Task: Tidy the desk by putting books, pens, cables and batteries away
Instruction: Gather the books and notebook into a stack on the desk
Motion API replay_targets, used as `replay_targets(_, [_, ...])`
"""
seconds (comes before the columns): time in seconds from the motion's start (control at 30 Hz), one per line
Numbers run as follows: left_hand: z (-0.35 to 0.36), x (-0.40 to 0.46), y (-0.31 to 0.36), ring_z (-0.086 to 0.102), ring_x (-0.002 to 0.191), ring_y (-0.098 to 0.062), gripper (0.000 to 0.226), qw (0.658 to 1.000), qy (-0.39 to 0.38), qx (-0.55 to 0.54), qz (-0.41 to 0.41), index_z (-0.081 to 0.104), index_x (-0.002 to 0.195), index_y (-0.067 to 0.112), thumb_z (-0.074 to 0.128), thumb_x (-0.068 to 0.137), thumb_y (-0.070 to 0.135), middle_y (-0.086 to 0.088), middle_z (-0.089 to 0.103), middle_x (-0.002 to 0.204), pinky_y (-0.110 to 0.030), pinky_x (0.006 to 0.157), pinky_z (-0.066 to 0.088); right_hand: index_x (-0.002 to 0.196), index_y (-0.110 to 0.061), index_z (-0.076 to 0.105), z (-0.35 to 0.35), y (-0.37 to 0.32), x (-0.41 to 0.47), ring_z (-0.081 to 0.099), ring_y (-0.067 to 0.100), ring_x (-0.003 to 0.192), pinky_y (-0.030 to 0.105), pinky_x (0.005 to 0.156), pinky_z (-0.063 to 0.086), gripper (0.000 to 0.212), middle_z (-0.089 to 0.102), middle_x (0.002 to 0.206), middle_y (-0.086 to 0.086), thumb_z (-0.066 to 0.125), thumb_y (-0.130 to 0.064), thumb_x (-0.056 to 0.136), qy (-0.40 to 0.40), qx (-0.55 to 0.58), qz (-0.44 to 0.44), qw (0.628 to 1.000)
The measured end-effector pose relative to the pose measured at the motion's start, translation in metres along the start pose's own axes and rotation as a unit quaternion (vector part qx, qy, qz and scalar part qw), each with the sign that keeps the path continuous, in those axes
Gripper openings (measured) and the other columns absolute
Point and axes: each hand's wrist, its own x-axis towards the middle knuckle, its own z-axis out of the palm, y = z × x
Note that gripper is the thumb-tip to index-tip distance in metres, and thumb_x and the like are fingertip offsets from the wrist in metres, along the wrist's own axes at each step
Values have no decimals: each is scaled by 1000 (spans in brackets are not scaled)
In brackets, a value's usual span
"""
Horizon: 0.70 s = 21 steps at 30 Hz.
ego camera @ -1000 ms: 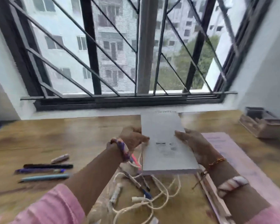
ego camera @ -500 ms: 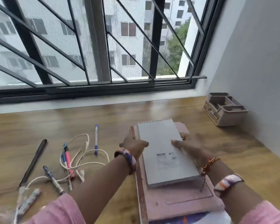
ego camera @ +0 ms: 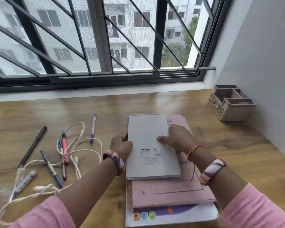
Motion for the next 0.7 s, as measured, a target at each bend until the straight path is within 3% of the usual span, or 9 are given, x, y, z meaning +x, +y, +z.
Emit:
replay_targets(0.07, [0, -4, -2, 59, 74, -21, 52, 1000, -7, 5, 17, 66, 97, 21, 37, 77, -17, 0, 66, 78, -26, 66, 50, 106, -8, 57, 1, -1, -2, 56, 30, 108, 29, 75, 40, 45, 59, 118, 14, 59, -47, 84, 9, -20, 5, 1000])
replay_targets(0.17, [-1, -7, -4, 64, 84, -25, 47, 1000, -10, 19, 22, 67, 91, 29, 44, 76, -9, 0, 69, 84, -41, 85, 52, 112, -10, 56, 2, 0, -6, 55, 30, 111, 29, 75, 38, 47, 58, 122, 12, 56, -49, 85, 30, -50, 7, 998])
replay_targets(0.27, [-5, -5, -6, 66, 92, -29, 37, 997, -20, 62, 35, 67, 78, 36, 49, 60, 10, -3, 72, 89, -48, 89, 51, 111, -11, 56, 5, 1, -12, 54, 30, 110, 30, 73, 36, 49, 57, 120, 11, 56, -52, 84, 69, -65, -6, 996])
replay_targets(0.33, [-7, -4, -2, 66, 88, -32, 25, 994, -18, 103, 34, 65, 67, 32, 50, 57, 15, -5, 69, 81, -43, 87, 52, 114, -13, 54, 8, 4, -16, 51, 30, 113, 32, 77, 40, 50, 55, 122, 11, 55, -53, 84, 90, -55, -8, 994])
replay_targets(0.4, [-9, -10, 5, 57, 78, -30, 11, 989, -12, 146, 23, 52, 61, 23, 59, 67, 17, -4, 58, 71, -30, 79, 46, 125, -15, 47, 11, 10, -24, 45, 31, 119, 37, 85, 43, 55, 51, 126, 12, 53, -53, 85, 109, -44, -1, 993])
replay_targets(0.47, [-11, -13, 0, 49, 79, -25, 27, 986, -17, 166, 12, 44, 63, 18, 63, 82, 14, -6, 50, 73, -31, 73, 39, 130, -16, 42, 13, 20, -37, 37, 33, 125, 43, 91, 41, 59, 47, 130, 12, 50, -55, 86, 139, -56, 22, 988])
replay_targets(0.6, [-15, -30, -14, 51, 79, -29, 22, 975, -30, 221, -4, 54, 85, 1, 60, 87, 23, -16, 53, 86, -28, 70, 35, 137, -19, 33, 18, 61, -65, 41, 36, 121, 46, 90, 42, 62, 47, 129, 14, 44, -55, 88, 166, -41, 90, 981])
replay_targets(0.7, [-19, -41, -18, 49, 77, -24, 23, 973, -34, 229, -9, 56, 87, 1, 59, 87, 24, -15, 54, 88, -30, 70, 38, 128, -17, 43, 23, 83, -82, 45, 36, 117, 45, 87, 44, 52, 50, 127, 15, 40, -53, 91, 145, 4, 97, 985])
